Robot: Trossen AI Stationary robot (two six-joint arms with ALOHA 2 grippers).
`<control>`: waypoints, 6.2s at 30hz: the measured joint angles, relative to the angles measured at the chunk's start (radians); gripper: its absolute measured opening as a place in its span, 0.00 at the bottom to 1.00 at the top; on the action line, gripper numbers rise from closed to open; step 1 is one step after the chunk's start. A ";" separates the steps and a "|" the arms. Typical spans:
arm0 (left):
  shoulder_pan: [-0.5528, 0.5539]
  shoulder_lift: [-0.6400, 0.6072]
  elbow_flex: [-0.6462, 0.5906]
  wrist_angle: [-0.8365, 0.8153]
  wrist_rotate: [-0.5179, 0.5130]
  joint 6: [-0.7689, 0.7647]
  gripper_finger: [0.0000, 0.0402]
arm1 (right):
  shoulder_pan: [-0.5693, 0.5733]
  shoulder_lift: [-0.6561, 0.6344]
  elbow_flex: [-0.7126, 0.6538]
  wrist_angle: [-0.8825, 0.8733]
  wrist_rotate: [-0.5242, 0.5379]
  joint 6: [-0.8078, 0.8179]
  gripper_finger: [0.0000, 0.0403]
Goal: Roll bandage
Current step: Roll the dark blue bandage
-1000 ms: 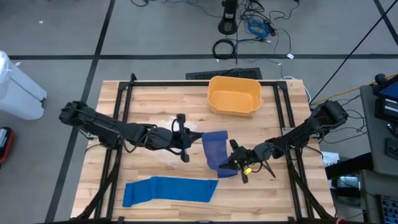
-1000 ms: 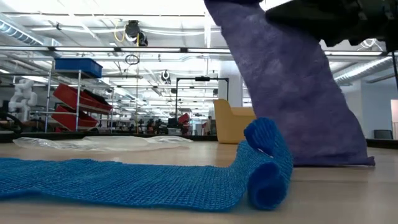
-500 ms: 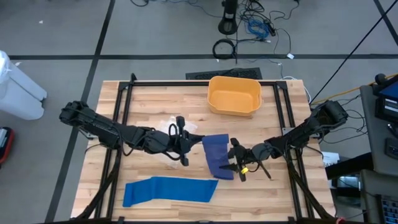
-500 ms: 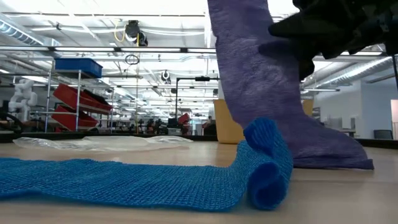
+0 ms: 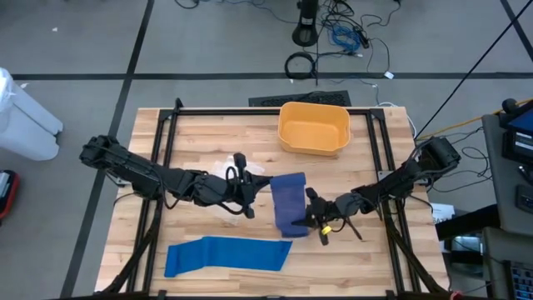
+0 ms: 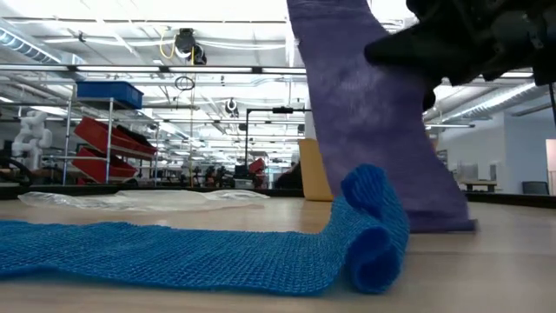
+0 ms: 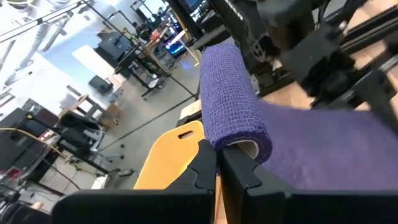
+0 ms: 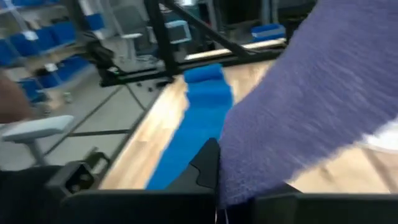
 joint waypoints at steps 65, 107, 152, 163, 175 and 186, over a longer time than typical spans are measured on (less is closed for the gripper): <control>-0.188 0.230 -0.001 -0.028 0.147 -0.196 0.01 | -0.223 -0.245 0.142 -0.285 0.204 0.661 0.29; -0.210 0.229 0.000 0.078 0.358 -0.154 0.01 | -0.464 -0.426 0.143 -0.660 -0.580 0.564 0.29; -0.111 -0.033 0.000 -0.054 0.087 -0.213 0.01 | 0.123 -0.267 0.142 -0.498 0.561 -0.212 0.29; -0.108 -0.034 0.000 -0.069 0.143 -0.239 0.01 | 0.104 -0.045 0.142 -0.241 0.515 -0.342 0.34; -0.106 -0.034 0.000 -0.037 0.171 -0.231 0.01 | 0.026 0.027 0.142 -0.137 0.415 -0.269 0.24; -0.098 -0.034 0.000 -0.051 0.047 -0.194 0.01 | 0.042 0.027 0.142 -0.136 0.301 -0.269 0.00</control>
